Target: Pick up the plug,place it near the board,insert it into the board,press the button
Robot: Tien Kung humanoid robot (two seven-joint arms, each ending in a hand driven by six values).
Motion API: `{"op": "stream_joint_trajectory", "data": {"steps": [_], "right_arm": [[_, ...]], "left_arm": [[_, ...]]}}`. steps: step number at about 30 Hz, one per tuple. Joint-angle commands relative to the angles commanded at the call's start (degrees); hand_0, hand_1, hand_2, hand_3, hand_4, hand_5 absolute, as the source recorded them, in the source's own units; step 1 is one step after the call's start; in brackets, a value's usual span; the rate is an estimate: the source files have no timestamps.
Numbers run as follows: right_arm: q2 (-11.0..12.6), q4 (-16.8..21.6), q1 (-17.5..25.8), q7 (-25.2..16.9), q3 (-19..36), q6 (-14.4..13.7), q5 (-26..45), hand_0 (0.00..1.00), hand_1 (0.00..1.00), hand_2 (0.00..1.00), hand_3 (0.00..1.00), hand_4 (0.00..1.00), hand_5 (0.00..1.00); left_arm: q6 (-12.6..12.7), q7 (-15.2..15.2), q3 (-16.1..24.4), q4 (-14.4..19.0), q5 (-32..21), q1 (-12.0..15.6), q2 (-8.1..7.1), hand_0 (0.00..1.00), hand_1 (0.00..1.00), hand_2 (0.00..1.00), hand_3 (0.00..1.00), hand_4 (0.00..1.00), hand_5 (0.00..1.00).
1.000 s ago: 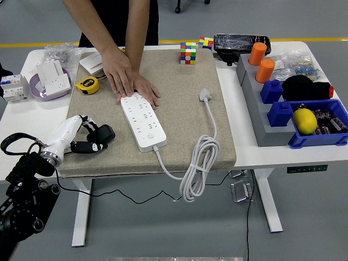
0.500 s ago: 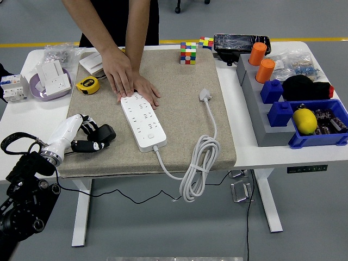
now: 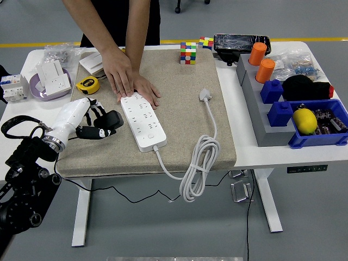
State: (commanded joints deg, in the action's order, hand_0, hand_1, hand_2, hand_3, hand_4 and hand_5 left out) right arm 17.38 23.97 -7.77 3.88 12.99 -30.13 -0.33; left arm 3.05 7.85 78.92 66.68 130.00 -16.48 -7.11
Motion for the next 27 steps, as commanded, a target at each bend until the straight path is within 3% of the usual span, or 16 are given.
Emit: {"op": "stream_joint_trajectory", "data": {"steps": [9,15,27], "right_arm": [[0.12,-0.02,-0.19,0.08,-0.15,-0.04,0.04,0.815,0.791,0.752,0.761,0.998,0.998],[0.11,-0.05,-0.23,0.14,-0.25,-0.06,0.1,0.819,0.791,0.752,0.761,0.998,0.998],[0.09,-0.05,-0.51,0.27,-0.66,-0.11,0.15,0.82,0.792,0.752,0.76,0.998,0.998]], "left_arm": [[-0.05,1.05,-8.04,-0.63,0.0,-6.21,-2.67,0.455,0.258,0.245,0.265,0.553,0.119],[1.02,2.1,-11.48,-4.24,0.0,-9.68,-1.78,0.453,0.259,0.242,0.267,0.542,0.104],[3.8,4.32,-14.24,-17.07,0.0,-14.68,0.74,0.456,0.273,0.242,0.277,0.538,0.096]]}}
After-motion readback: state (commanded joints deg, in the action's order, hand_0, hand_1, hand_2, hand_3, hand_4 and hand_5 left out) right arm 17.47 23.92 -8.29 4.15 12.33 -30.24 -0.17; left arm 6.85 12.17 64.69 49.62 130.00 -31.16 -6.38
